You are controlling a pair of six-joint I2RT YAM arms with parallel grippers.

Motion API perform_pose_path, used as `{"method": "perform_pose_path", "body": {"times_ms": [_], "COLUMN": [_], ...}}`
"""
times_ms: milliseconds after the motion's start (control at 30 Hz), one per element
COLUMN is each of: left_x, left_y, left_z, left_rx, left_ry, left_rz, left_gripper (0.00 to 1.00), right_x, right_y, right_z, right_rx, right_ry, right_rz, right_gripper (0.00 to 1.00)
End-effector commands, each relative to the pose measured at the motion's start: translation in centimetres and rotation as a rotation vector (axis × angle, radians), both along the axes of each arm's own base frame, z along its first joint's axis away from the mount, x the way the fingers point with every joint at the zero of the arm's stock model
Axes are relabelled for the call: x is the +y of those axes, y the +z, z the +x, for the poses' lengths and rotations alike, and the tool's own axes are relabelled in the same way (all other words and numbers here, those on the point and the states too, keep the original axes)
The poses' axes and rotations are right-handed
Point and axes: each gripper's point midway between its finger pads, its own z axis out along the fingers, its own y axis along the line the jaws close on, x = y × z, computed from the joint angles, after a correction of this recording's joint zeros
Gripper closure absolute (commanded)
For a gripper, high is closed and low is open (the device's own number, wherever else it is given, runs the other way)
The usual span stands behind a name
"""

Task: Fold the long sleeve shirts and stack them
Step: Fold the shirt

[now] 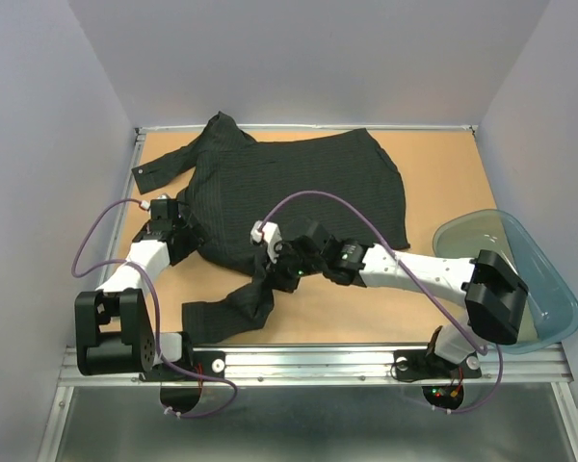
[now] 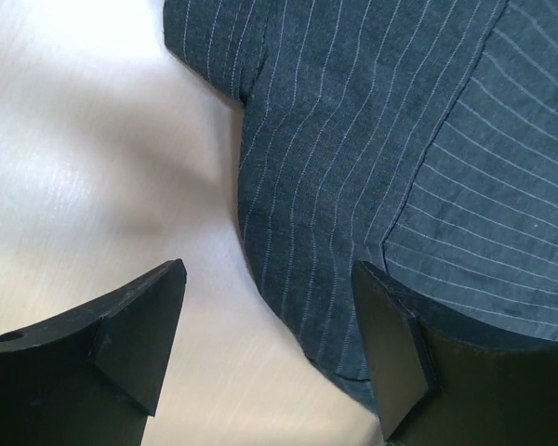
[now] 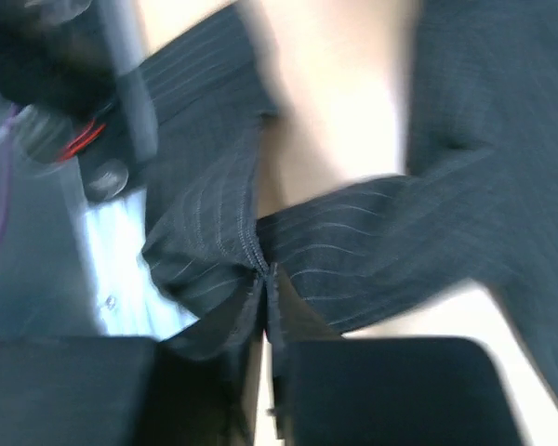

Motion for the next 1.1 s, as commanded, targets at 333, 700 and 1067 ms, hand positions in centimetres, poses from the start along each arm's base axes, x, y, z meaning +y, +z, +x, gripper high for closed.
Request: {"method": "perform_pose_path", "body": {"times_ms": [333,700,1067], "left_x": [0.7,2.7,3.0], "left_y": [1.4,1.3,1.4], "left_z": [2.6,2.2,2.3], "left_rx": [-0.063,-0.081,-0.088], "left_ry": [-0.006,0.055,0.063], "left_rz": [0.04,0.08,0.08], "left_gripper": [0.17,0.16,0.16], "right_x": [-3.2,6.3,8.9], "right_y": [3.4,-1.8,-8.3], "right_z": [5.5,-2.8,-2.6], "right_rx": [-0.185,-0.104,-0.228], "right_ry": [-0.276,0.201,0.234], "right_rz": [-0.085,-0.107,-0.256], "right_gripper": [0.35,0.25,0.08]}}
